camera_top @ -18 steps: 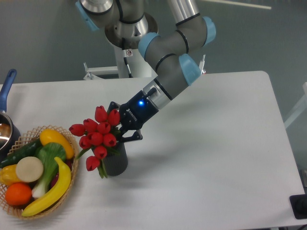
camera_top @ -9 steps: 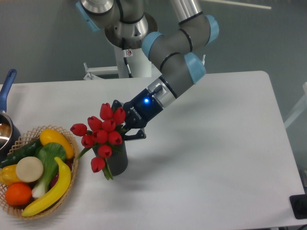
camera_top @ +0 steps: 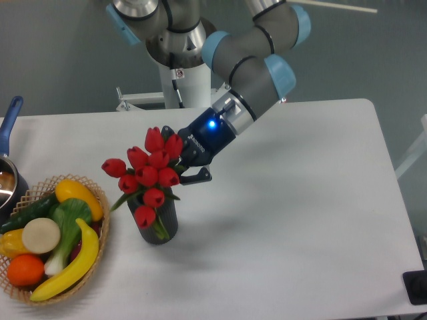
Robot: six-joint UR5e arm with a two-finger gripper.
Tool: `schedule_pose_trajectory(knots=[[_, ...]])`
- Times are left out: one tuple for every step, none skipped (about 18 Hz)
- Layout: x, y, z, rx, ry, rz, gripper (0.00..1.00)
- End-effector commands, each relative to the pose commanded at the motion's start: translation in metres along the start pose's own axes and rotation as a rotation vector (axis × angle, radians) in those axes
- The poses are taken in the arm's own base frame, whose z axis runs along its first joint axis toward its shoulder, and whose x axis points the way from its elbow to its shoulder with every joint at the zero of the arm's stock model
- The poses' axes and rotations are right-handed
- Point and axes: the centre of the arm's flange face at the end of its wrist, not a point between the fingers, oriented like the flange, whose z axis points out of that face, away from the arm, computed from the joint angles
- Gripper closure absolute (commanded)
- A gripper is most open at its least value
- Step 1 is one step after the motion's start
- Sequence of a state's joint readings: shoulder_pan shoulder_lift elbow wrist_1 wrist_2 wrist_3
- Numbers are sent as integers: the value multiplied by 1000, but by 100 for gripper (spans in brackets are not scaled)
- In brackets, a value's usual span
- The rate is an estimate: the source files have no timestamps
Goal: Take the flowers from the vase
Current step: 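Lift the gripped tulips straight up out of the black vase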
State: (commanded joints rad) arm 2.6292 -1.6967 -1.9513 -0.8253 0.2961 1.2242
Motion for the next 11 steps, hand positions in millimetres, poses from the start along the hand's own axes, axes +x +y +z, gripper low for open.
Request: schedule_pose_trajectory(knots=[[2, -9, -3, 3, -5, 1, 79], [4, -16, -5, 5, -9, -1, 79], [7, -24, -7, 7, -14, 10, 79], [9, -29, -10, 11, -17, 18, 79], [12, -34, -11, 15, -19, 27, 79], [15, -38, -13, 23, -18, 33, 79], [19, -44, -15, 32, -17, 43, 79], [22, -48, -16, 40, -16, 51, 79], [23, -53, -17, 44, -17, 45, 79], [25, -61, -20, 46, -21, 41, 79], [26, -69, -22, 48, -24, 36, 79]])
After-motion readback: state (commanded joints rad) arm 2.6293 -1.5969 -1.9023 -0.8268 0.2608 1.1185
